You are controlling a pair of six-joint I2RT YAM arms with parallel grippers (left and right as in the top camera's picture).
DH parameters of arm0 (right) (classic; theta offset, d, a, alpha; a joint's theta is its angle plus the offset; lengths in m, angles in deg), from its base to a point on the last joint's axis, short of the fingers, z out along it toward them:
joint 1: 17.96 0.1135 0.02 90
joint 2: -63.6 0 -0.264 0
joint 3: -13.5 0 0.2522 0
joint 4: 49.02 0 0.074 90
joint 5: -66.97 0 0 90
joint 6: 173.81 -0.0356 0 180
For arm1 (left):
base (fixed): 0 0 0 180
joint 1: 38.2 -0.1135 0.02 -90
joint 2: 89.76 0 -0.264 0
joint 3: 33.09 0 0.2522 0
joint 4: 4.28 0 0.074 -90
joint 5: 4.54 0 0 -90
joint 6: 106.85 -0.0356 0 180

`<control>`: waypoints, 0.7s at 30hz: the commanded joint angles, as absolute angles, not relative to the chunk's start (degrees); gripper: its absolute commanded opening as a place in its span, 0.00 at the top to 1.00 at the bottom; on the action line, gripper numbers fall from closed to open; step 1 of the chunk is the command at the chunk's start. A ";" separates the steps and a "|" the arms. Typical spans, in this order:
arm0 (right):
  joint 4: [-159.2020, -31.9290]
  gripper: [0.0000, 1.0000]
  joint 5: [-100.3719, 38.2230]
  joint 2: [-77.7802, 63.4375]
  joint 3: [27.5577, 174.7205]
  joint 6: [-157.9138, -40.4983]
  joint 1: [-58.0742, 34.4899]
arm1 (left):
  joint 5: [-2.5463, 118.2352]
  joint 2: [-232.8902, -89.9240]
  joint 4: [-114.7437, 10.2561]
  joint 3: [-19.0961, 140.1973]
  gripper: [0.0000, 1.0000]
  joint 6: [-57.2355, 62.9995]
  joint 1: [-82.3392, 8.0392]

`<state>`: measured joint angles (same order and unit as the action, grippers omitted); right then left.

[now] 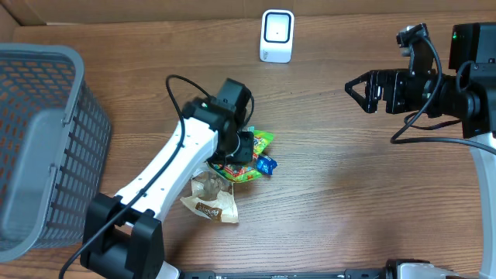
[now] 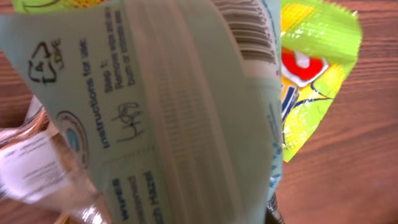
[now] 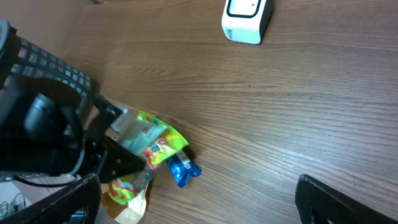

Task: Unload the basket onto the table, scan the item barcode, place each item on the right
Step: 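Carry the Haribo packets out and drop them on the table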

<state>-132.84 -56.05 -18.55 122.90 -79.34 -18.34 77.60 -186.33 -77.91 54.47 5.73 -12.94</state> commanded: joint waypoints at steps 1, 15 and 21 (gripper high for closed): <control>-132.47 0.00 -56.11 -18.83 124.34 -79.38 -18.34 | 79.70 -185.33 -74.09 52.64 0.68 7.61 -12.13; -132.49 0.00 -57.10 -18.99 124.34 -79.84 -18.32 | 79.68 -185.31 -70.92 66.30 0.43 4.95 -16.31; -132.49 0.05 -57.25 -21.35 124.12 -85.22 -17.57 | 79.66 -185.31 -78.50 80.83 0.41 4.73 -23.46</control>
<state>-132.73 -56.37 -19.42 122.90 -81.68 -18.29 78.91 -186.31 -76.71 74.28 6.37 -20.09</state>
